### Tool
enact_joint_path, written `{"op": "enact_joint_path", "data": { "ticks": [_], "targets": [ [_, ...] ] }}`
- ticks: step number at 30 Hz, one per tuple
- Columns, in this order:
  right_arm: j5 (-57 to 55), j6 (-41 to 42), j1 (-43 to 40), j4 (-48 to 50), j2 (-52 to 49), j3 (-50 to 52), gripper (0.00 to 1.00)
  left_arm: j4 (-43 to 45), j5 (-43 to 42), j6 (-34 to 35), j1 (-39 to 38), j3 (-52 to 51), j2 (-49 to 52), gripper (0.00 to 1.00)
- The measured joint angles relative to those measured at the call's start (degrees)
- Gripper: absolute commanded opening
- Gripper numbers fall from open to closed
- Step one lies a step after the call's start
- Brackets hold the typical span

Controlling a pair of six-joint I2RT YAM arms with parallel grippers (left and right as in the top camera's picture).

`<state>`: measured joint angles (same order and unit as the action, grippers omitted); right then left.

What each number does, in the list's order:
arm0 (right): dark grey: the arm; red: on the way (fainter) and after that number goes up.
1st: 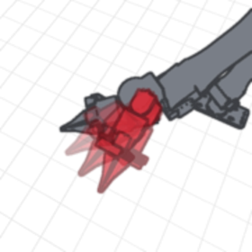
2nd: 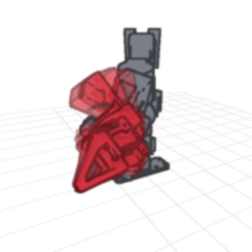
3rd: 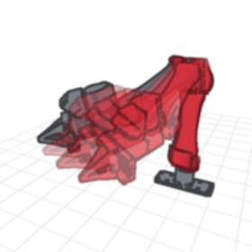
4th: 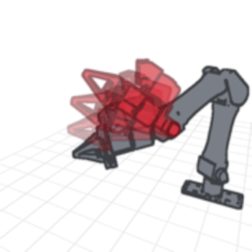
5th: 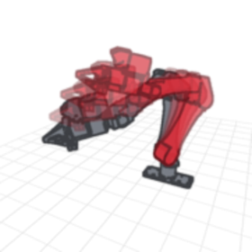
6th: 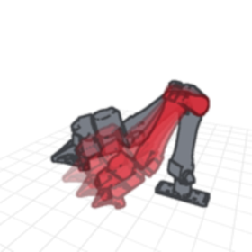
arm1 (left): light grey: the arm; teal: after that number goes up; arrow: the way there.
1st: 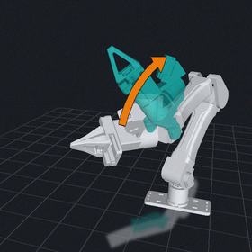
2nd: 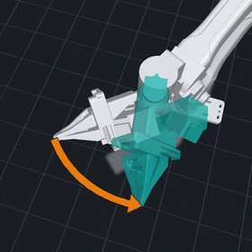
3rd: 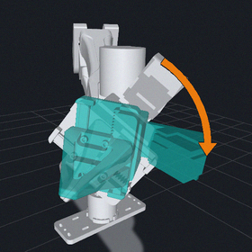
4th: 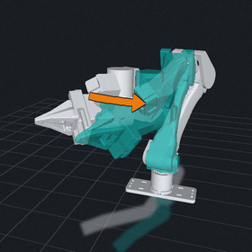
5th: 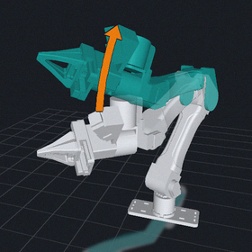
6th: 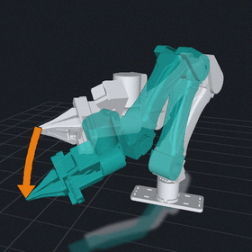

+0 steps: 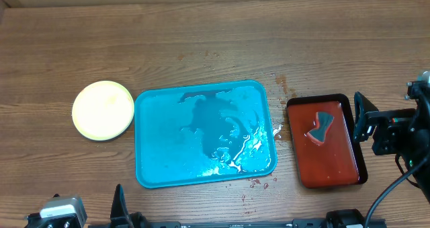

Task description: Clean dirty plates on tray and stack at the side

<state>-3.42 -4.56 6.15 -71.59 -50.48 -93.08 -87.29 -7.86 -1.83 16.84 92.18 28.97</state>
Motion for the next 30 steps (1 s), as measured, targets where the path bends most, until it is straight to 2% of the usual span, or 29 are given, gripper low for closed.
{"op": "enact_joint_path", "data": {
  "ticks": [18,24,28,29,30],
  "targets": [
    [0.0,0.0,0.0,0.1,0.2,0.0,1.0,0.0,0.0,0.0,0.0,0.0,0.0,1.0],
    [2.1,0.0,0.0,12.2,5.9,4.9,1.0,0.0,0.0,0.0,0.0,0.0,0.0,1.0],
    [5.3,0.0,0.0,25.2,15.6,17.4,1.0,-0.1,0.0,0.0,0.0,0.0,0.0,1.0],
    [6.5,0.0,0.0,30.7,19.2,23.8,1.0,-0.1,0.0,0.0,0.0,0.0,0.0,1.0],
    [7.1,0.0,0.0,31.5,20.7,26.8,1.0,-0.1,0.0,0.0,0.0,0.0,0.0,1.0]
  ]
}}
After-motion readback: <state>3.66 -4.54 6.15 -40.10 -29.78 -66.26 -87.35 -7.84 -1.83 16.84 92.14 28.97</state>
